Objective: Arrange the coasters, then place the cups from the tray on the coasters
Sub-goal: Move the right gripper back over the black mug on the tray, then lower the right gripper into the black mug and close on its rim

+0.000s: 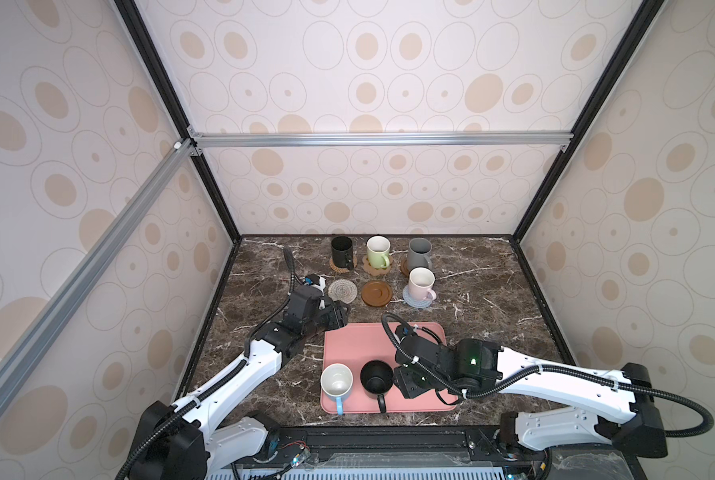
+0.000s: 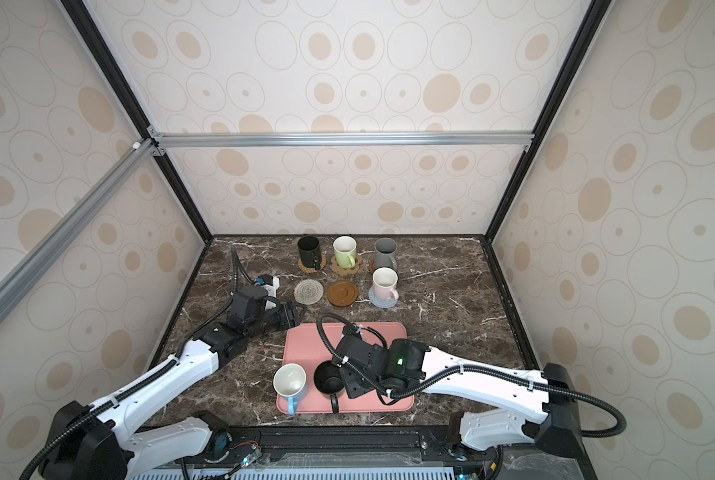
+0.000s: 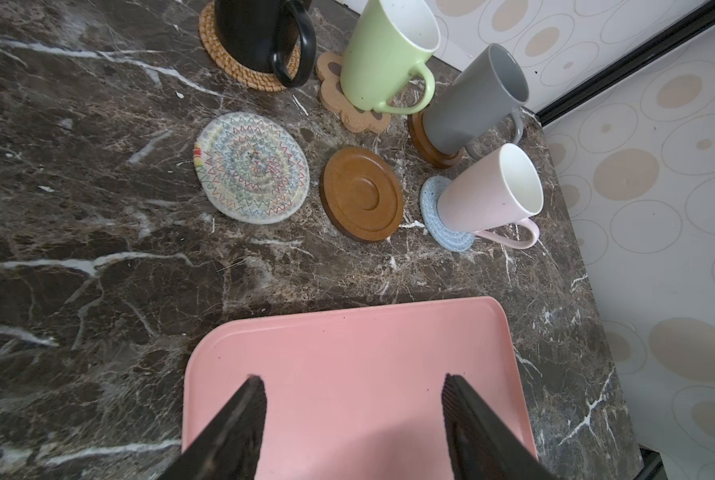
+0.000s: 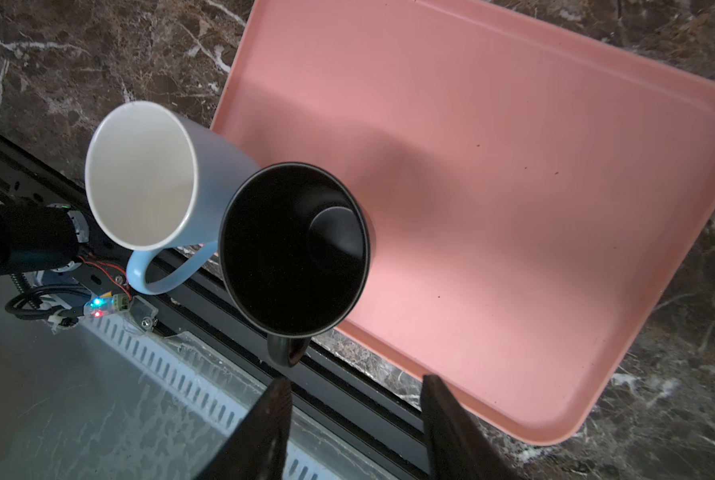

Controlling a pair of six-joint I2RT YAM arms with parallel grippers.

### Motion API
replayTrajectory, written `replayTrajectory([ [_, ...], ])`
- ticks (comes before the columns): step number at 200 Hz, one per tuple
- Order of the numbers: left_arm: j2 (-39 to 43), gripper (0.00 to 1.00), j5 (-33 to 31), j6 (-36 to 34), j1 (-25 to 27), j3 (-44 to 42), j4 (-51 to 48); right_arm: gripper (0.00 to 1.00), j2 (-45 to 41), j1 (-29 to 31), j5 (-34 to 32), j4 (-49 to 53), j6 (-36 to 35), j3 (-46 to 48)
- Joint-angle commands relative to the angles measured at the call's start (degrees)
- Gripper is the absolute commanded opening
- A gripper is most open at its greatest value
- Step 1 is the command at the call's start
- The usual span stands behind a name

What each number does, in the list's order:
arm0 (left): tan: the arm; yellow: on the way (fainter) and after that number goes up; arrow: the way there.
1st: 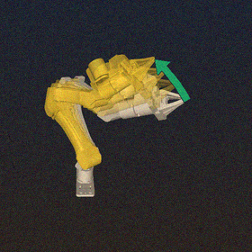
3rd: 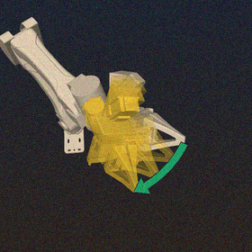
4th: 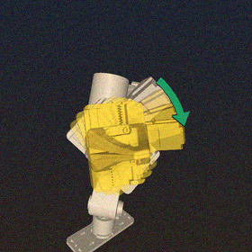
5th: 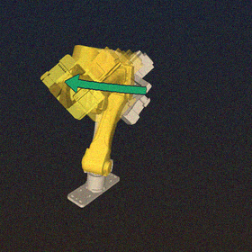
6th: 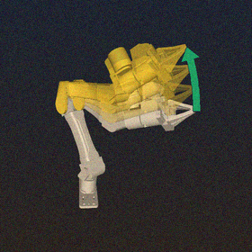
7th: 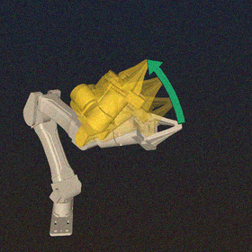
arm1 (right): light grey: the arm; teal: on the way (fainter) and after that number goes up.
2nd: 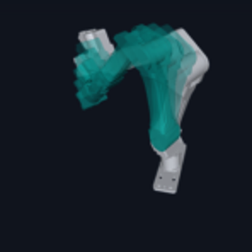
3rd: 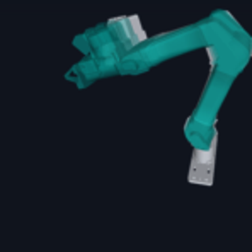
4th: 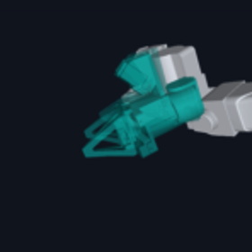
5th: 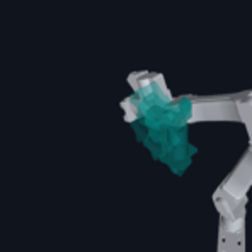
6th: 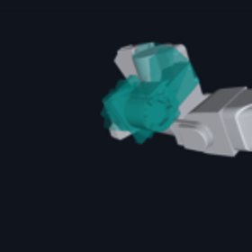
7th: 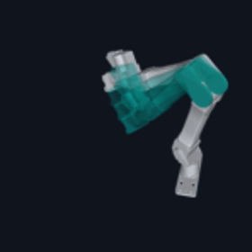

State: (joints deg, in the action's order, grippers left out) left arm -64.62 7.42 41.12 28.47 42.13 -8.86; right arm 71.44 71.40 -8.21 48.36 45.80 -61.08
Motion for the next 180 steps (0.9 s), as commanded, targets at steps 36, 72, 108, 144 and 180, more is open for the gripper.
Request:
replayTrajectory([
  [36,3.75,0.69,-1.62,-0.08,0.28,-1.34,-0.98,0.55,2.87,4.56,-2.14,1.03,5.49,-1.94],
  [72,5.79,0.70,-2.21,0.36,0.27,-2.85,-0.97,0.55,4.01,6.19,-2.25,1.24,6.53,-2.32],
  [108,6.35,0.70,-2.15,0.62,0.27,-3.62,-0.89,0.55,5.75,7.50,-1.57,1.64,7.25,-3.20],
  [144,7.21,0.71,-2.49,0.71,0.27,-4.21,-1.12,0.55,7.76,8.74,-1.41,1.94,7.55,-4.12],
  [180,7.32,0.73,-2.69,0.71,0.27,-4.08,-1.16,0.55,9.28,9.29,-1.31,2.49,7.73,-4.84],
])
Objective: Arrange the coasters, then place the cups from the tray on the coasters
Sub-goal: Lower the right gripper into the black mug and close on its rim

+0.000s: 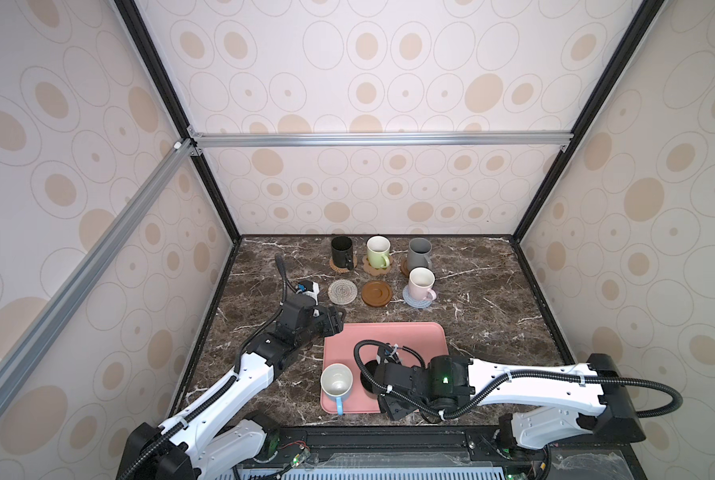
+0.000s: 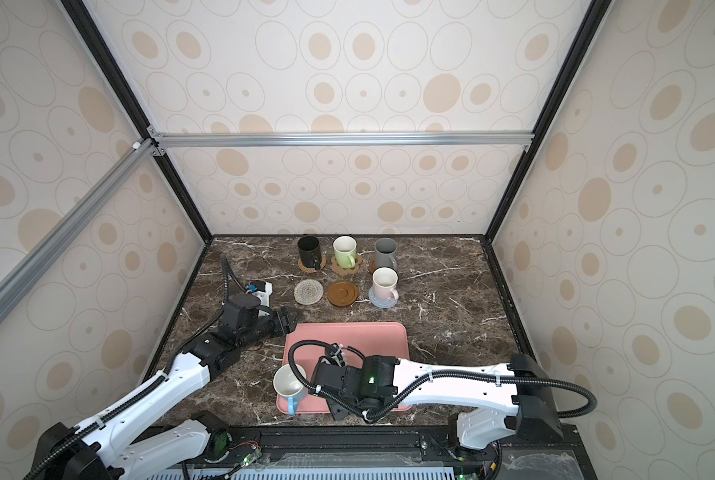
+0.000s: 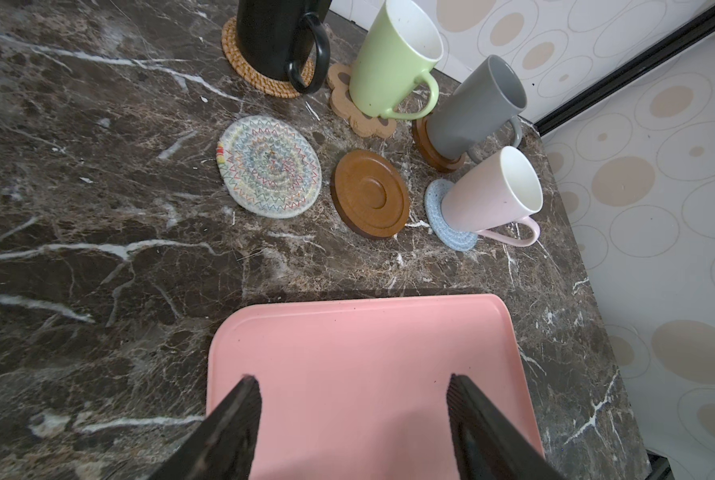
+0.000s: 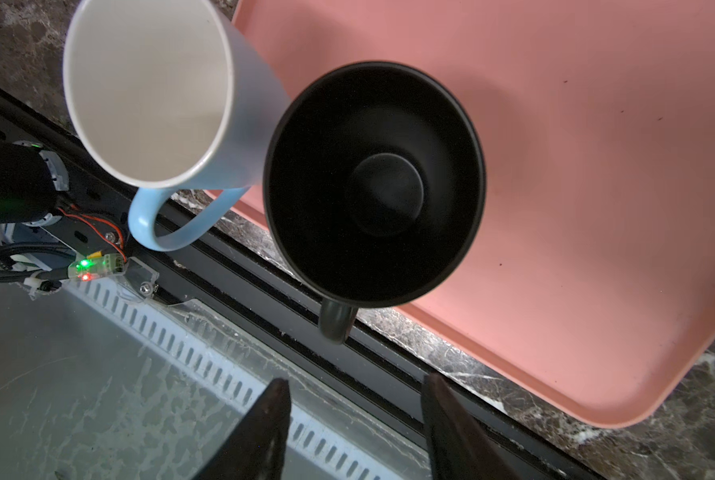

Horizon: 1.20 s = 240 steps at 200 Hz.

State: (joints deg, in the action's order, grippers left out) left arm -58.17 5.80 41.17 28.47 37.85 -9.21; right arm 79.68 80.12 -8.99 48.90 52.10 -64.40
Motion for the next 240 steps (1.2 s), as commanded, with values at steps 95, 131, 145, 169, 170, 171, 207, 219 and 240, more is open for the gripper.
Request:
replayTrajectory([
  [95,-0.01,0.77,-0.67,0.49,0.23,0.60,-0.59,0.55,5.53,0.74,0.27,1.41,0.25,-3.45],
  [131,-0.12,0.78,-1.09,0.58,0.18,0.57,-0.28,0.55,6.86,0.74,-0.71,1.53,0.29,-3.54],
  [145,0.03,0.78,-1.45,0.66,0.14,0.56,-0.37,0.55,7.45,0.79,-1.21,1.56,0.70,-3.54],
  [169,0.73,0.80,-2.45,1.43,-0.16,0.02,-0.48,0.55,8.68,0.74,-2.31,1.86,1.20,-3.54],
  [170,0.75,0.80,-2.46,1.44,-0.25,-0.06,-0.51,0.55,8.71,0.79,-2.41,1.92,1.23,-3.58],
  [171,0.81,0.81,-2.46,1.54,-0.30,-0.06,-0.48,0.55,8.77,0.76,-2.51,1.91,1.28,-3.56],
  [207,2.44,0.85,-2.90,2.46,-0.87,-1.36,0.12,0.55,10.31,0.74,-3.85,2.43,1.97,-3.81],
  [219,2.76,0.86,-3.06,2.76,-1.05,-1.69,0.07,0.55,10.65,0.76,-4.12,2.14,1.87,-3.70],
  [240,3.21,0.88,-3.10,2.91,-1.39,-1.96,-0.15,0.55,11.28,0.74,-4.56,1.99,1.88,-3.47],
])
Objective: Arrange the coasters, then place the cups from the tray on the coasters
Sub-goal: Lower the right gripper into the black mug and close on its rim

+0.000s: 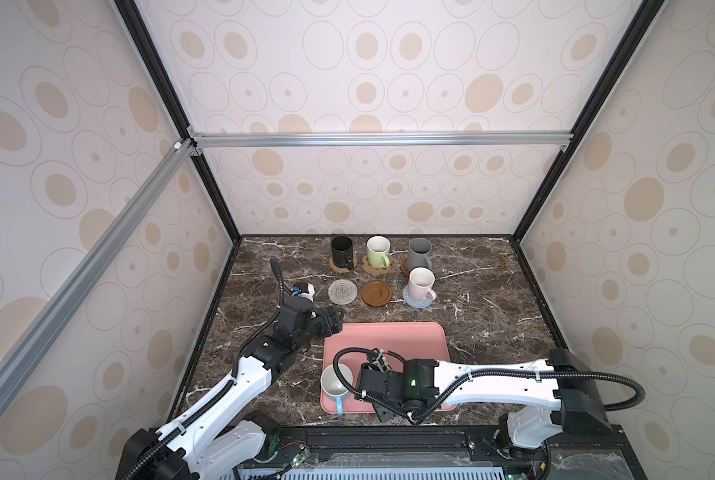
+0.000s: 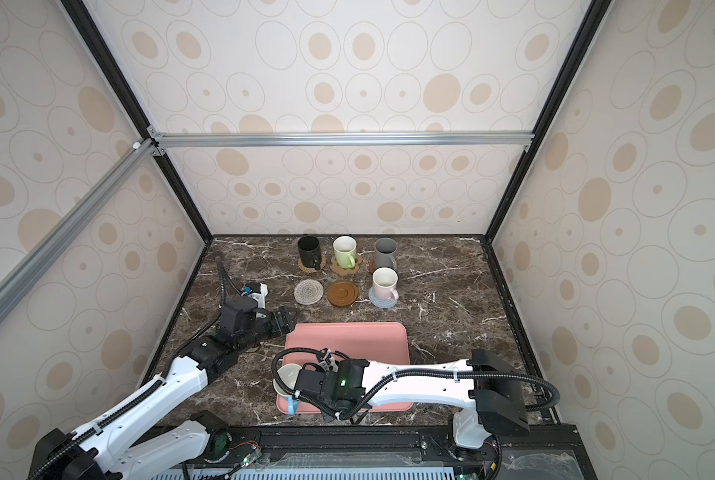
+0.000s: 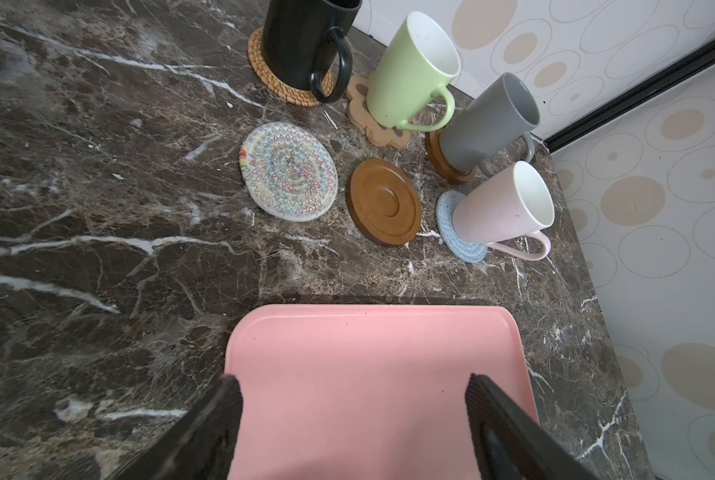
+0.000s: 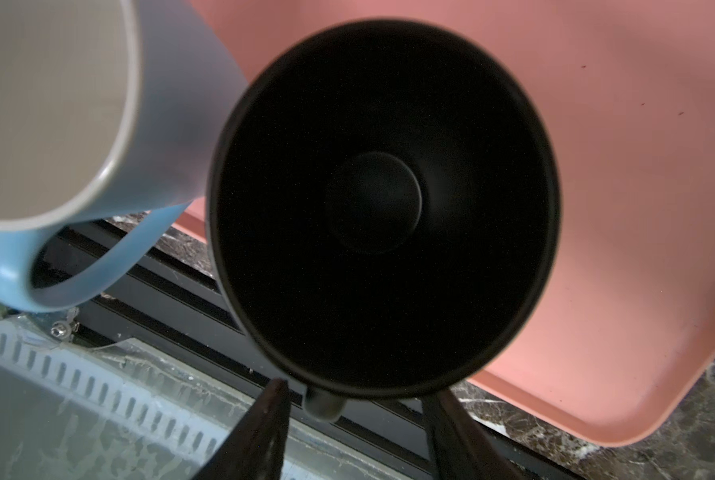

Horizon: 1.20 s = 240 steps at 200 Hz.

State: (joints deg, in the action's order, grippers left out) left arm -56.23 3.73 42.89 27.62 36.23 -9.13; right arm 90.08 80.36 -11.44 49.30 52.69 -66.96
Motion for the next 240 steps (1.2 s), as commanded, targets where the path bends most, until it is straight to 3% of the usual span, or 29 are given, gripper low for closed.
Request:
replayTrajectory([
  [1,1.23,0.88,-1.01,1.16,-0.54,-0.36,-0.26,0.55,0.92,0.50,-2.15,1.55,1.28,-0.90],
  [95,3.17,1.00,-1.94,1.16,-1.68,-1.28,-0.65,0.56,2.78,0.50,-4.83,1.49,0.89,-0.54],
  [184,4.65,1.00,-1.86,1.37,-2.30,-1.80,-0.81,0.55,2.79,0.22,-8.75,3.17,2.51,0.16],
  [240,2.80,1.00,-0.60,1.78,-2.39,-1.30,0.40,0.50,3.60,-0.95,-7.93,2.25,0.71,0.22],
])
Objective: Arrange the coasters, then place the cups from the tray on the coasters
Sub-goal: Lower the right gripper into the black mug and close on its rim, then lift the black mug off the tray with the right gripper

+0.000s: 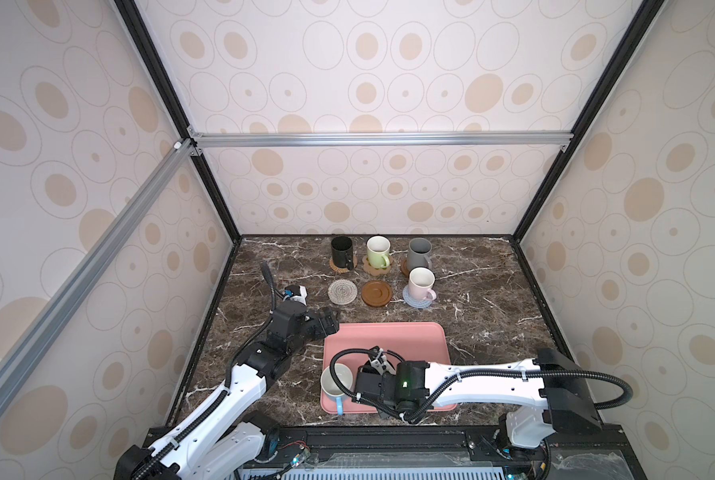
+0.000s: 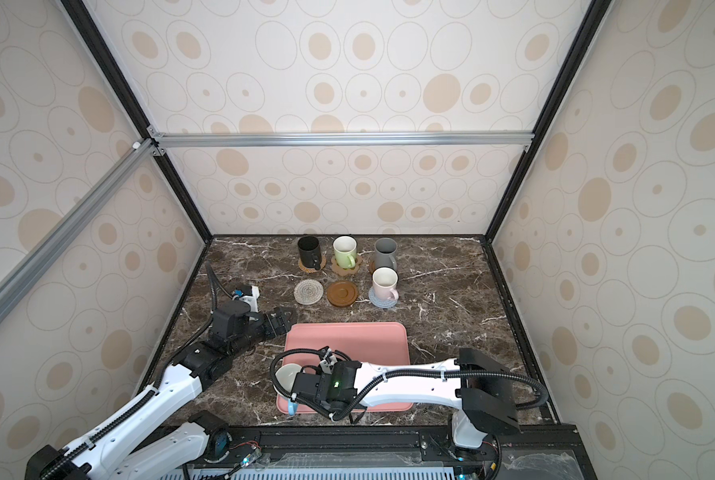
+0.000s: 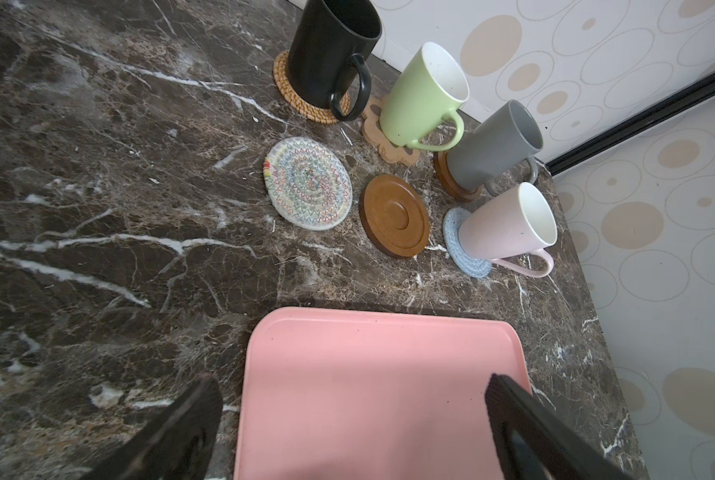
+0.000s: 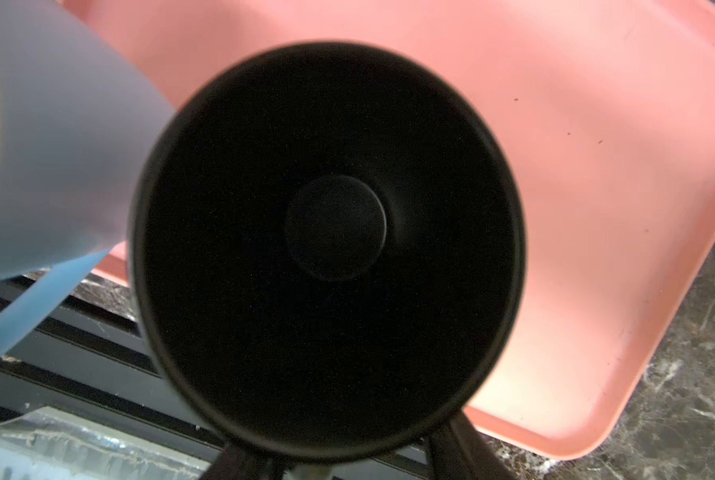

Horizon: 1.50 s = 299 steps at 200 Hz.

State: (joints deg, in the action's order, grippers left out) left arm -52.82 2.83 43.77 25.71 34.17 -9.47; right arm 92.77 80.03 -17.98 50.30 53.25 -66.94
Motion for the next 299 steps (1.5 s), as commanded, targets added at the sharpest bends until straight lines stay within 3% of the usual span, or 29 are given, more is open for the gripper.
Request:
replayTrajectory([
  [1,-0.62,1.00,0.31,0.85,-0.49,0.83,0.76,0.50,0.87,-0.64,-1.38,1.18,0.16,0.17],
  [58,-0.06,1.00,0.60,0.42,-0.58,0.98,0.67,0.44,2.09,-1.12,-1.18,-0.82,-0.33,0.84],
  [167,2.04,1.00,-0.28,0.08,-0.84,0.78,-0.34,0.18,3.34,-1.28,-1.71,-2.25,-2.22,0.43],
  [299,3.95,1.00,-0.46,0.57,-0.93,-0.07,-0.77,0.13,-2.10,-1.70,-5.05,-0.65,-3.78,0.86],
])
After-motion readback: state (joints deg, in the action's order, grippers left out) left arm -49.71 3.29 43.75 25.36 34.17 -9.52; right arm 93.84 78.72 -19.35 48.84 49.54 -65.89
